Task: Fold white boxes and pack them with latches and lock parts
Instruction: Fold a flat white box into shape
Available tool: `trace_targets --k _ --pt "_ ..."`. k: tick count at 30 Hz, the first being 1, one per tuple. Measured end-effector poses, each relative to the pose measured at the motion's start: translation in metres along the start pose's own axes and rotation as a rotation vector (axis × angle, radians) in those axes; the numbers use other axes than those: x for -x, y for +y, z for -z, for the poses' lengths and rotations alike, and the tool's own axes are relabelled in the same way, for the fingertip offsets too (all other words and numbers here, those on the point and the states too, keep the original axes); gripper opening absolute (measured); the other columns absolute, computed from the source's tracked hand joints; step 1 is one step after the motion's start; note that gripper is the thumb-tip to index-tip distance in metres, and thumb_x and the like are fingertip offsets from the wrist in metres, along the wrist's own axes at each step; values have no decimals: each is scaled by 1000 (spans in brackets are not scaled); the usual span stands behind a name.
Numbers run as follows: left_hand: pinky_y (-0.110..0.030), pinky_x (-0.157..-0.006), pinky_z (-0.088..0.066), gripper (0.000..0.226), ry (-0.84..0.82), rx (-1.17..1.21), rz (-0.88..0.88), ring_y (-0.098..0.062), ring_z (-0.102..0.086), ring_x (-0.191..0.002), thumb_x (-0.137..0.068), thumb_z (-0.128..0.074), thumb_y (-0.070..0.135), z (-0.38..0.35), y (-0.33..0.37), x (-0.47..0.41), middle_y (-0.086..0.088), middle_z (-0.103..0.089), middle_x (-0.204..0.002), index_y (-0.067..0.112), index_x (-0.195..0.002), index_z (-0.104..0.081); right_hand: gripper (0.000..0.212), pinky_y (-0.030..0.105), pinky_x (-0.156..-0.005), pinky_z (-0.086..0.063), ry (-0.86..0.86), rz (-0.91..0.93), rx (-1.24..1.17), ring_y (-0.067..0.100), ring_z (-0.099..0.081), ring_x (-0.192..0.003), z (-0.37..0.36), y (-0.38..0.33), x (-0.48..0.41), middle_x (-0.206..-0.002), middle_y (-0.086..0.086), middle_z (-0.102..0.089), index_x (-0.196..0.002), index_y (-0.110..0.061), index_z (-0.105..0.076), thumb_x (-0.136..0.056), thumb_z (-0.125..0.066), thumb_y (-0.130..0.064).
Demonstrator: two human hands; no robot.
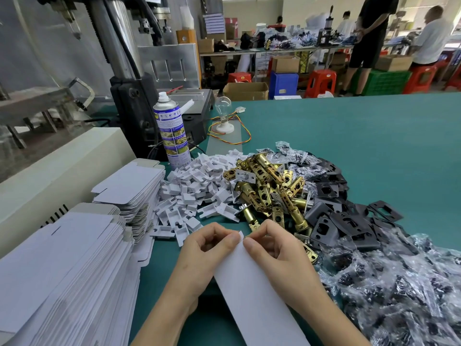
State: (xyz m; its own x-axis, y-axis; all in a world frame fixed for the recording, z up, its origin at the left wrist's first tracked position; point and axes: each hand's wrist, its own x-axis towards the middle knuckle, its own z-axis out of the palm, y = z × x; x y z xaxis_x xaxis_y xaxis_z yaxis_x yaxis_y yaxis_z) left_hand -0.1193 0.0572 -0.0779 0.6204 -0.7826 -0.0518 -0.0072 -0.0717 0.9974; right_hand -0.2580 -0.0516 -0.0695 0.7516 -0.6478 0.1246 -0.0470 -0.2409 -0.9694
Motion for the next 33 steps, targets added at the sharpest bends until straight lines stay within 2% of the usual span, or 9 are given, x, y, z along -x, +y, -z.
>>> trace_targets --k 3,6,12,17,22,28,33 --pt "-18 -64 -49 34 -28 1 -4 -8 -63 -78 -75 -78 57 2 1 0 -5 -74 -90 24 -82 -74 18 15 -58 -40 -11 -13 5 3 -62 -68 1 0 0 -81 -2 -72 -83 -32 -63 -99 -67 -24" --pt "-26 -72 -48 35 -50 -7 3 -10 -63 -81 -74 -77 57 4 3 0 -12 -74 -97 24 -83 -73 17 15 -56 -38 -14 -22 11 1 -56 -64 0 2 0 -75 -4 -70 -83 -30 -63 -98 -67 -24" --pt "-24 -77 -49 23 -82 -28 44 -7 -66 -84 -80 -78 45 9 3 -1 -2 -77 -94 23 -87 -78 14 13 -55 -36 -24 -32 16 0 -54 -61 1 4 0 -71 -5 -69 -85 -29 -63 -98 -68 -26" --pt "-20 -75 -53 20 -90 -35 64 -6 -68 -86 -80 -79 43 11 4 -1 0 -79 -94 24 -88 -79 13 10 -52 -35 -32 -48 -9 -2 -54 -56 2 5 -1 -64 -9 -67 -86 -29 -64 -98 -68 -25" --pt "-19 -73 -55 19 -77 -16 75 -6 -71 -86 -78 -80 42 10 3 -1 1 -80 -95 27 -90 -81 8 14 -55 -39 -65 -52 -30 1 -58 -61 4 5 -1 -73 -3 -73 -90 -29 -66 -99 -67 -27" --pt "-20 -73 -54 19 -32 -23 76 -7 -70 -86 -76 -80 44 7 0 -2 1 -79 -95 28 -86 -80 15 30 -59 -40 -80 -67 -80 10 -59 -63 2 6 -3 -77 5 -75 -88 -27 -66 -87 -66 -42" --pt "-19 -72 -52 19 -51 -22 81 -6 -69 -85 -76 -80 44 8 -1 -2 1 -79 -94 27 -85 -79 19 33 -59 -41 -80 -77 -100 14 -60 -62 2 7 -4 -77 10 -75 -86 -27 -67 -84 -68 -46"
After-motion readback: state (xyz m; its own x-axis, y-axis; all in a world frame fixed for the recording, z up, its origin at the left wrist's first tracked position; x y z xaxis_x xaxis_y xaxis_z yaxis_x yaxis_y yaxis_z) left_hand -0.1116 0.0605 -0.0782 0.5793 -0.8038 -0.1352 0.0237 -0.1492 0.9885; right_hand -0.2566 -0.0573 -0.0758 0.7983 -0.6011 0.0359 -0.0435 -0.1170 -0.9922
